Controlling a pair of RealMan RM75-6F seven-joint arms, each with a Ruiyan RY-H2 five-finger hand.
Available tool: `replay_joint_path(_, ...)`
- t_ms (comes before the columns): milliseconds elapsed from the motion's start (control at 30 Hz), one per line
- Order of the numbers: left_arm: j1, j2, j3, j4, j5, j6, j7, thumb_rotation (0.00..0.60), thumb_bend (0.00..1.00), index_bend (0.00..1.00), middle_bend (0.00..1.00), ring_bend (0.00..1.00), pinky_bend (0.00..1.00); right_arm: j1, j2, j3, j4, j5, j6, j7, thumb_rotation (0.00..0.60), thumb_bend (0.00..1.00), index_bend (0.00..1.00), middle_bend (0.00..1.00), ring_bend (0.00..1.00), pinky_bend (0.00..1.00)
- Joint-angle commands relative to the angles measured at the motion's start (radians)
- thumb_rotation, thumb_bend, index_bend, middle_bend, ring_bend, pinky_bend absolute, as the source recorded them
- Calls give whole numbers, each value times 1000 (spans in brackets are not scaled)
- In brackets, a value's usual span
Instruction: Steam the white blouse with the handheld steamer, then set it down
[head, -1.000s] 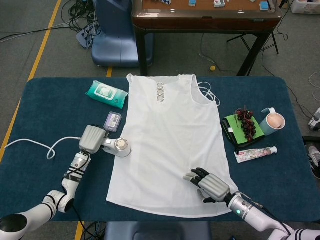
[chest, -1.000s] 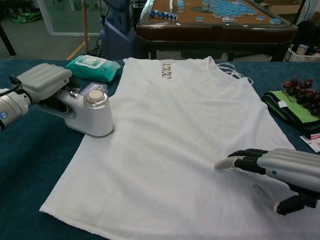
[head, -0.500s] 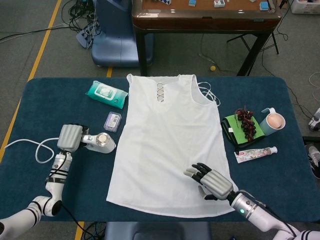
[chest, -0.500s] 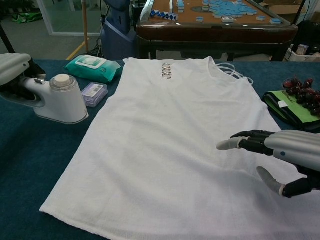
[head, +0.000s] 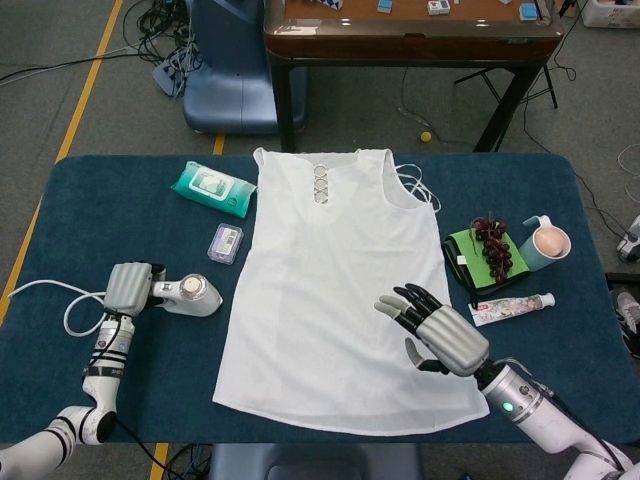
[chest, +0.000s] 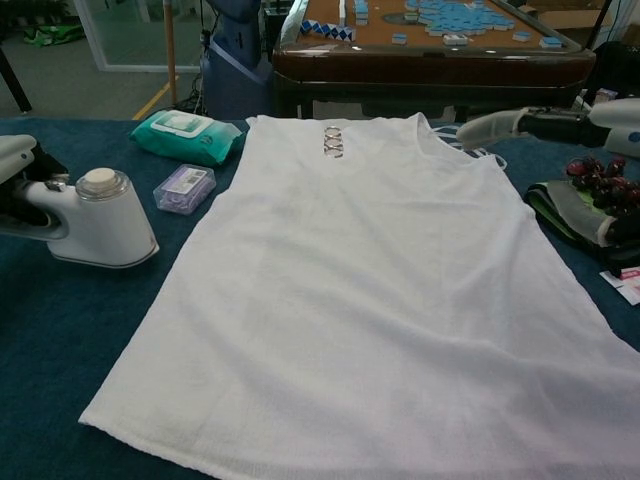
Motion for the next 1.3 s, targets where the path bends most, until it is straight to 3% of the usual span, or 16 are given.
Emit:
replay_joint_path(33,-3,-9,4,10,1,-19,-3,600,246,670,606,517,540,-13,16,8,-14,6,17,-10,511,725,11,119,0,15)
replay_joint_path(300,-3,31,3,-72,-34,-85,57,600,227,197,218,220,349,-39,25,6,-2,12,30,2,512,725,11,119,0,15)
replay_joint_path(467,4,75,-5,-156,-59,-94,104,600,178,10,73,102,244,-47,29,12,8,10,40,17,513,725,11,119,0,15)
replay_joint_path(700,18,150,-3,-298,-109,-116,188,600,141,0,0,16,154,-55,32,22,28,22,40,35,512,725,11,119,0,15)
replay_joint_path(1033,66,200,-14,-395,-113,-23,189,600,135,0,0,37,147,-79,37,27,65,50,47,66,517,725,11,119,0,15)
replay_joint_path(1300,151,279,10,-484,-72,103,170,600,135,49,50,64,147,-132,44,22,110,99,69,44,599,725,11,119,0,15)
